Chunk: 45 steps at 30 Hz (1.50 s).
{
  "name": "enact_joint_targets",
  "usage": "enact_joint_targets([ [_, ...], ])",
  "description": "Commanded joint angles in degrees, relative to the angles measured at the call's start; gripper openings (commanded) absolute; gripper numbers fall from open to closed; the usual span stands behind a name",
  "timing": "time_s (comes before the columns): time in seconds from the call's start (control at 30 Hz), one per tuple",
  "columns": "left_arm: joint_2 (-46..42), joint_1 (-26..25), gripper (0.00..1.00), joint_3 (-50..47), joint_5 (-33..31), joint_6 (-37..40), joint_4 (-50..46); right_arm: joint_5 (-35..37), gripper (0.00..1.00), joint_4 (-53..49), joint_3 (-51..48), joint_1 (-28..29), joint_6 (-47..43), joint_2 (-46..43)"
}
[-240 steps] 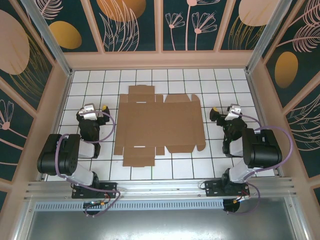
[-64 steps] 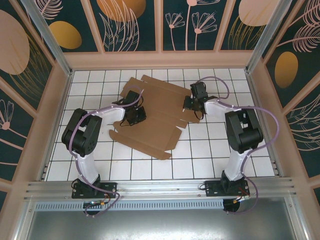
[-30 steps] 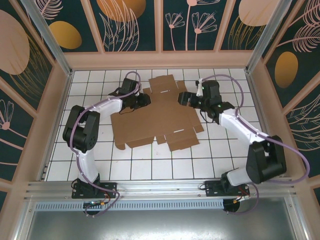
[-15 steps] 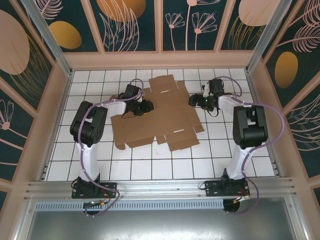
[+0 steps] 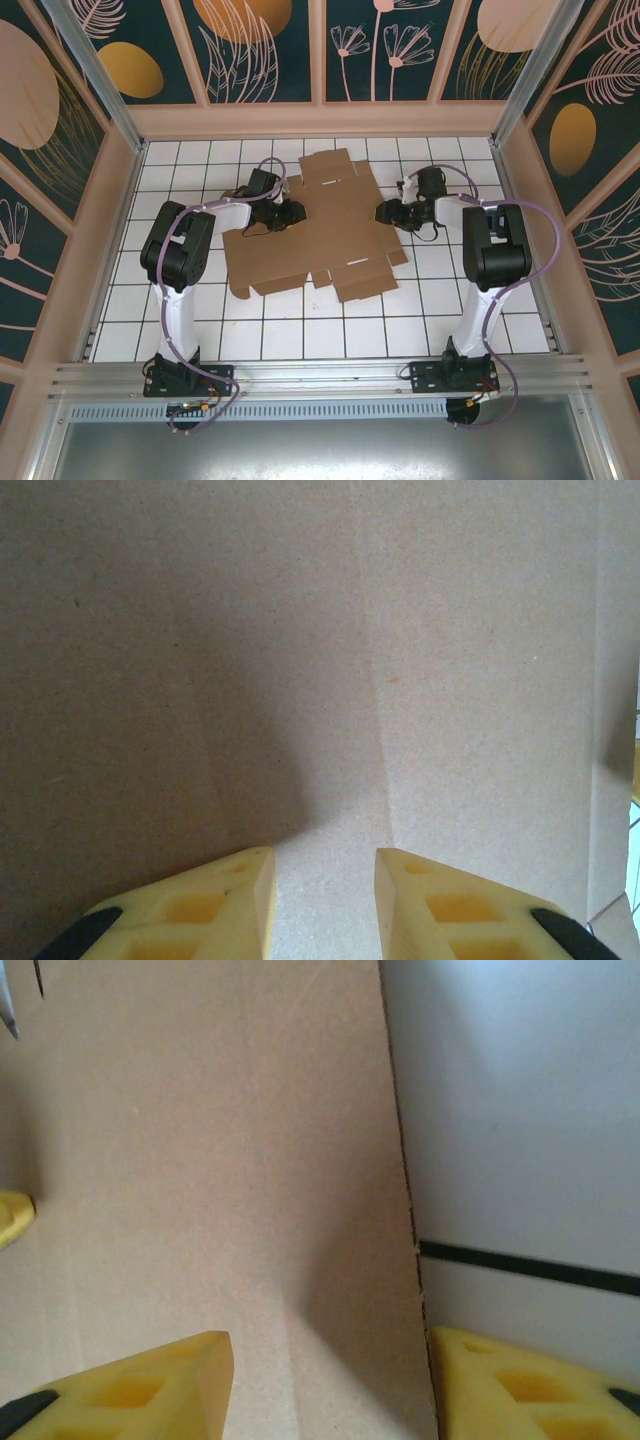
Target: Fold the paper box
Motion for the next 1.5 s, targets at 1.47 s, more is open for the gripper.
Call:
enact_joint_targets([
  [1.47,2.22,0.51,0.30,0.57,-2.75,-0.11,-3.10,55.07,0.10,-7.82,4.44,23.93,-16.79,-0.91],
])
